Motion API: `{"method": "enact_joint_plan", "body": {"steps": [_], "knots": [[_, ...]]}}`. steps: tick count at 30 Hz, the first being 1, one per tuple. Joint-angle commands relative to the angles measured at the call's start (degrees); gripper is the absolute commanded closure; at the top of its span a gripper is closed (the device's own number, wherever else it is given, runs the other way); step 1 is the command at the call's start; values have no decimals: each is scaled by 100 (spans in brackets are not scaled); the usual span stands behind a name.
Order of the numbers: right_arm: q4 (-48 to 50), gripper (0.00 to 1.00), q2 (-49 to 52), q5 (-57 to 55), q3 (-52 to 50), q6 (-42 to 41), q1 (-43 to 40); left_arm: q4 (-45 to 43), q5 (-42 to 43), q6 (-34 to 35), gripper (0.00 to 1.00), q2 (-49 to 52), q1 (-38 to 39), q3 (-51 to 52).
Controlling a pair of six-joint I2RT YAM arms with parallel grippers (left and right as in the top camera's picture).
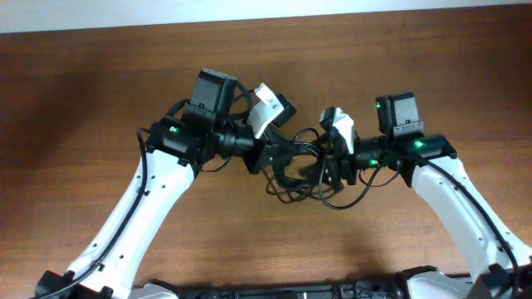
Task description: Untangle cables
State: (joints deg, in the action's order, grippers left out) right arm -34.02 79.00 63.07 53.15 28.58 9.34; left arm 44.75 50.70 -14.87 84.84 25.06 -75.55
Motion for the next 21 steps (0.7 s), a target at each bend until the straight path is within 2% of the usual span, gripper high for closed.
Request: {"method": "enact_joint_plan", "body": {"steps": [1, 2, 3, 5, 7, 8, 11, 13, 14, 17, 19, 21], "knots": [[15, 70, 151, 120, 48, 98, 35, -31, 516, -155, 100, -44, 2, -149], [15, 87, 151, 122, 48, 90, 35, -26, 367, -149, 100, -44, 2, -149], [28, 96, 151, 122, 48, -42, 31, -15, 72, -142, 100, -44, 2, -149], [76, 96, 151, 85, 48, -551, -81, -7, -920, 442, 100, -44, 2, -149], [90, 96, 151, 35, 48, -876, -308, -11, -1696, 1126, 82, -44, 2, -149], [92, 96, 151, 35, 48, -1145, -520, -13, -1991, 1508, 79, -44, 2, -149], [133, 96, 151, 37, 48, -1803, -890, -140, -2055, 2168, 50, -44, 4, -149], [131, 96, 151, 37, 48, -1803, -903, -254, -2055, 2468, 53, -44, 22, -149], [131, 96, 151, 37, 48, -1864, -898, -269, -2055, 2465, 62, -44, 76, -149], [129, 96, 151, 39, 48, -1878, -901, -269, -2074, 2465, 64, -42, 345, -142], [149, 96, 151, 39, 48, -2109, -898, -262, -2573, 2470, 70, -42, 568, -103], [142, 96, 151, 44, 48, -2184, -901, -264, -3373, 2785, 71, -28, 833, 4]]}}
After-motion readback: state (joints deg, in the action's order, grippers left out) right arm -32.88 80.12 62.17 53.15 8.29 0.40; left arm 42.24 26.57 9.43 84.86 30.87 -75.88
